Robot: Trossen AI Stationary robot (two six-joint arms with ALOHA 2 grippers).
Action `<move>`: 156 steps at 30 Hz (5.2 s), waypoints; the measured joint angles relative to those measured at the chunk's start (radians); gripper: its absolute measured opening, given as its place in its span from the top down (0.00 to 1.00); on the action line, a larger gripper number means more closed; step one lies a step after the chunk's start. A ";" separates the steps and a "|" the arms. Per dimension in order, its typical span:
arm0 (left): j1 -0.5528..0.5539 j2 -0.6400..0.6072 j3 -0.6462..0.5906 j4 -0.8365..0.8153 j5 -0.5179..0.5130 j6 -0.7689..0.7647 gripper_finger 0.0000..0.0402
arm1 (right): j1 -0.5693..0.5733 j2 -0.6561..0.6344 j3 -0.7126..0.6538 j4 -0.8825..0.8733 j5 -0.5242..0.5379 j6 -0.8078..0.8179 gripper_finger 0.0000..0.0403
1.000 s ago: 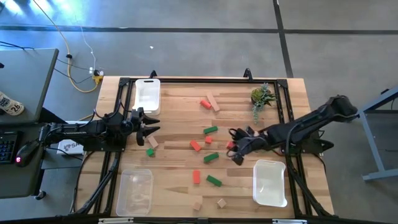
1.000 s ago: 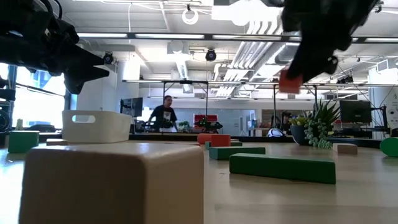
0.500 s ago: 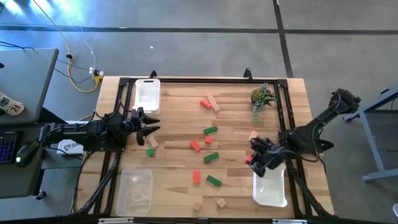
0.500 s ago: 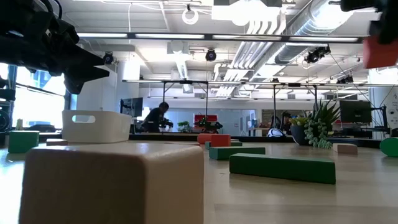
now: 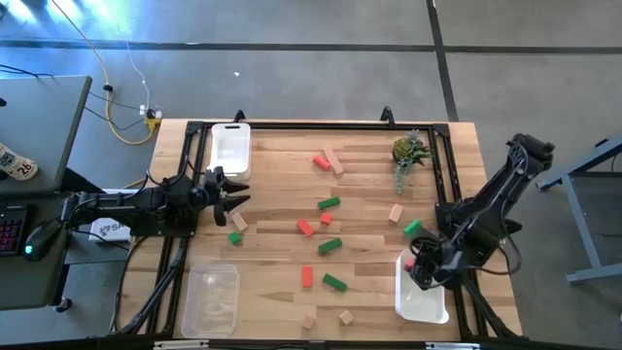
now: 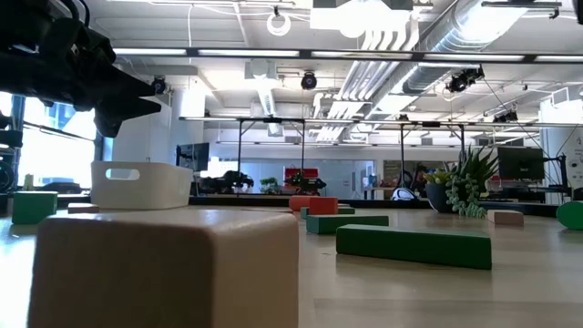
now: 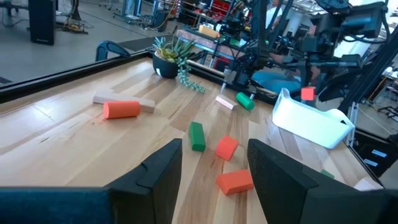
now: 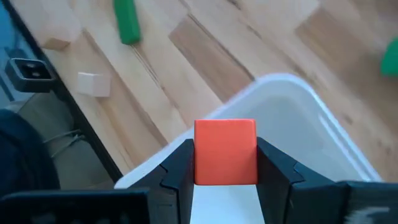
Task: Sort & place blocks by color
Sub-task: Put the orange block into the bottom white bin, then put the green block into the top white bin
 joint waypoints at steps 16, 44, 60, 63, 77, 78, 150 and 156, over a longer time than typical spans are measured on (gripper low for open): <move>0.000 0.000 0.000 0.000 0.000 0.002 0.58 | 0.085 0.212 0.000 0.042 -0.104 0.240 0.73; 0.000 0.000 0.000 0.002 -0.008 0.003 0.55 | 0.015 0.388 0.000 0.177 -0.198 0.232 0.52; 0.000 0.064 0.176 -0.215 -0.069 0.071 0.42 | 0.016 0.247 0.000 0.097 -0.121 0.219 0.58; 0.000 0.119 0.251 -0.316 -0.089 0.074 0.43 | 0.016 0.218 0.000 0.081 -0.104 0.192 0.59; 0.000 0.452 0.535 -0.630 -0.065 -0.155 0.43 | 0.016 0.071 0.000 -0.090 0.132 0.106 0.59; 0.000 0.478 0.551 -0.630 -0.053 -0.173 0.43 | 0.016 0.059 0.000 -0.103 0.160 0.102 0.59; -0.389 1.365 0.731 -0.937 0.066 -0.617 0.49 | 0.016 -0.010 0.001 -0.216 0.326 0.056 0.59; -0.389 1.364 0.731 -0.938 0.065 -0.575 0.67 | 0.016 -0.010 0.001 -0.214 0.326 0.057 0.59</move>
